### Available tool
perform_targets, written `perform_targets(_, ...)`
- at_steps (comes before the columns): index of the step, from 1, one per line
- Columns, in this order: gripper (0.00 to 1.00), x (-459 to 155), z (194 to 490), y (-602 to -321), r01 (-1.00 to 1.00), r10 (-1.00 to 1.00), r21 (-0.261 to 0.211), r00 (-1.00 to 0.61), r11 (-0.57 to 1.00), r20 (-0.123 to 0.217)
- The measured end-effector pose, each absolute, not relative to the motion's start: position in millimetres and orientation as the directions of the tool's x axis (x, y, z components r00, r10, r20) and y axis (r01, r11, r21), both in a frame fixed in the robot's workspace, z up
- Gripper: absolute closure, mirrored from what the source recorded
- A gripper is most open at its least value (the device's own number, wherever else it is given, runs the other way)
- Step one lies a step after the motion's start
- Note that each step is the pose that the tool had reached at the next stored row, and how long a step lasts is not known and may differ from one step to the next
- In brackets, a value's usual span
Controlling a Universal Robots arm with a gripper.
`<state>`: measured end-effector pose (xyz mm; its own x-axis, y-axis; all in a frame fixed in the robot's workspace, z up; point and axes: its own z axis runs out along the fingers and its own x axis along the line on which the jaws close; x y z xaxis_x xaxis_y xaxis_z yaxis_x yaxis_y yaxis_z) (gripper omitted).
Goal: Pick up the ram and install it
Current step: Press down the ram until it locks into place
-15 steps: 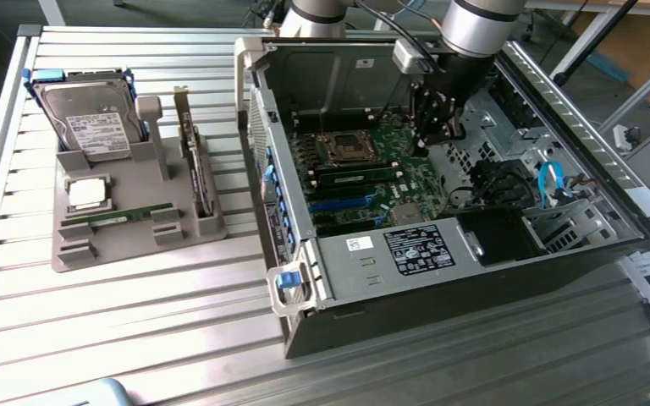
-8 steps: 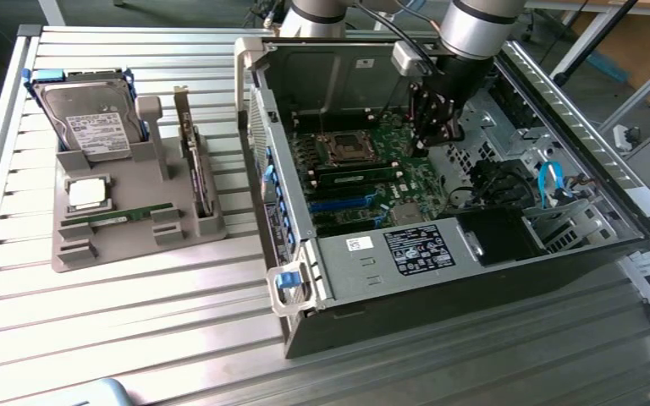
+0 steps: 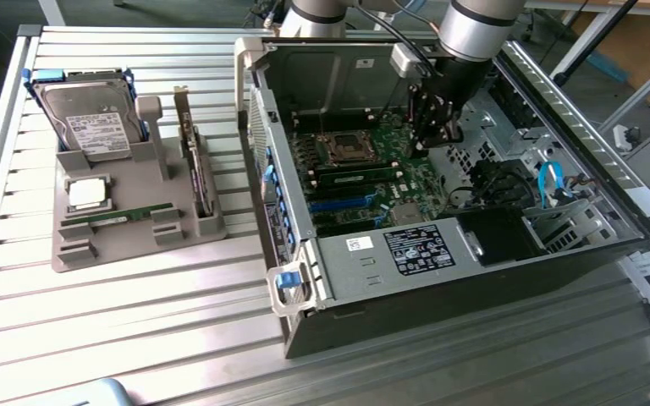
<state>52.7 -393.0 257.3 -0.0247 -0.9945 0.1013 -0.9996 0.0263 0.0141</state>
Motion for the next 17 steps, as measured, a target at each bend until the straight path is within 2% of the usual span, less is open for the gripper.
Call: perform_targets(17, 0.89, 38, 249, -393, -1.0, -0.995, 0.014, -0.025, 0.026, 0.101)
